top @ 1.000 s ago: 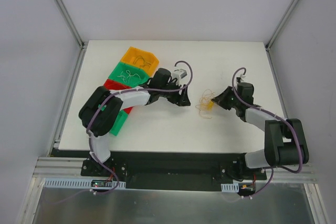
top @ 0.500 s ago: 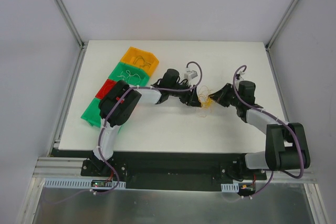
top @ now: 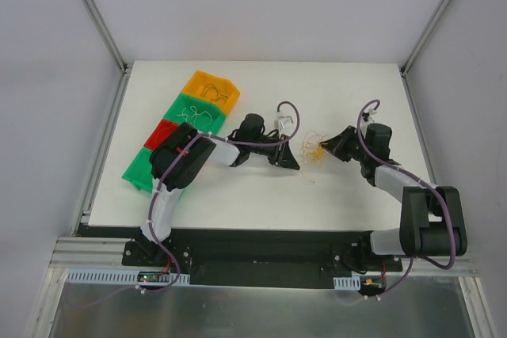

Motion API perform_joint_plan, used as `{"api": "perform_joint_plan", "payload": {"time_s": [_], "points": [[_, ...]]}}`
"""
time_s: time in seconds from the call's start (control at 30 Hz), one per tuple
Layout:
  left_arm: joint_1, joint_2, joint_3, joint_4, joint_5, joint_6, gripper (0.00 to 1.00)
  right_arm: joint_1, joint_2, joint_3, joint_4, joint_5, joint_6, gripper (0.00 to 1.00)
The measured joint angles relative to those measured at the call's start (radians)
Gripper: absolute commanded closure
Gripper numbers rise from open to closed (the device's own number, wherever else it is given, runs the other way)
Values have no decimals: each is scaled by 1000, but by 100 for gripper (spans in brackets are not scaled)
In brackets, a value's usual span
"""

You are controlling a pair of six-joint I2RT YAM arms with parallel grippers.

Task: Untangle the cables

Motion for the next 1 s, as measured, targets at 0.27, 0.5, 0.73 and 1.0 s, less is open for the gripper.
{"api": "perform_joint_plan", "payload": {"time_s": [0.27, 0.5, 0.73, 1.0], "points": [[-1, -87, -89, -23, -82, 42, 100, 2, -19, -5, -40, 50, -18, 93], [-36, -421, -121, -379, -406, 252, 100, 14, -88, 35, -292, 357, -92, 82], [-84, -776, -117, -621, -667, 396, 100, 16, -87, 48, -426, 565, -119, 61], [-83, -949, 147, -879, -746, 530, 100, 16, 22, 117, -474, 575, -151, 25]]}}
